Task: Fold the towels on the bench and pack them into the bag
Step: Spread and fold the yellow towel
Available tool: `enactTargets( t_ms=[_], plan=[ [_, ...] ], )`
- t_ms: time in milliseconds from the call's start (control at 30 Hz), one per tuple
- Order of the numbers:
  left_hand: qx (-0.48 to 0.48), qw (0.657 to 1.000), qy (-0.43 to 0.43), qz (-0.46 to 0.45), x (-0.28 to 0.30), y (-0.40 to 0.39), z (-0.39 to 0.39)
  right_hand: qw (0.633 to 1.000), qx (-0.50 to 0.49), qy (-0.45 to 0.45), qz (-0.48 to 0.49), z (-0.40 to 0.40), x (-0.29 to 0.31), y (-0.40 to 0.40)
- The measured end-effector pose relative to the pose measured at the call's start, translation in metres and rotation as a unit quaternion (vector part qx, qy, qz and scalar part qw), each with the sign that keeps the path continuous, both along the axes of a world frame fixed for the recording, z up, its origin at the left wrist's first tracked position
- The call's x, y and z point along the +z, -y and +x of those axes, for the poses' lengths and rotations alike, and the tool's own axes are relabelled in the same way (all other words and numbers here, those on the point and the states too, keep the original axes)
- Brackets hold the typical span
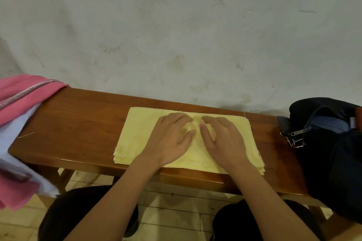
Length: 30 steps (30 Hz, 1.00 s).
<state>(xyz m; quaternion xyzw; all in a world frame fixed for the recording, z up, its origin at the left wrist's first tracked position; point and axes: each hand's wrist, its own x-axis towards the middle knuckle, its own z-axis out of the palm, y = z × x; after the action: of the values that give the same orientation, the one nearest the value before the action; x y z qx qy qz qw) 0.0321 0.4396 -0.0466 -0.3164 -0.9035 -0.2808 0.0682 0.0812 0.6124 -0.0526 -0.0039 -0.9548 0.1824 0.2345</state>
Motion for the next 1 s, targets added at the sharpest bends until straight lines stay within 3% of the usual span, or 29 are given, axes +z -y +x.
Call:
enactTargets(
  t_ms=[133, 300, 1000],
  plan=[
    [0.046, 0.99, 0.005, -0.13, -0.013, -0.017, -0.013, 0.981, 0.014, 0.167, 0.099, -0.023, -0.015, 0.019],
    [0.071, 0.967, 0.044, -0.241, -0.026, -0.019, -0.016, 0.961, 0.004, 0.246, 0.124, -0.031, -0.027, 0.013],
    [0.144, 0.959, 0.056, -0.238, -0.031, 0.056, -0.033, 0.947, -0.095, 0.295, 0.081, 0.003, -0.02, -0.065]
  ],
)
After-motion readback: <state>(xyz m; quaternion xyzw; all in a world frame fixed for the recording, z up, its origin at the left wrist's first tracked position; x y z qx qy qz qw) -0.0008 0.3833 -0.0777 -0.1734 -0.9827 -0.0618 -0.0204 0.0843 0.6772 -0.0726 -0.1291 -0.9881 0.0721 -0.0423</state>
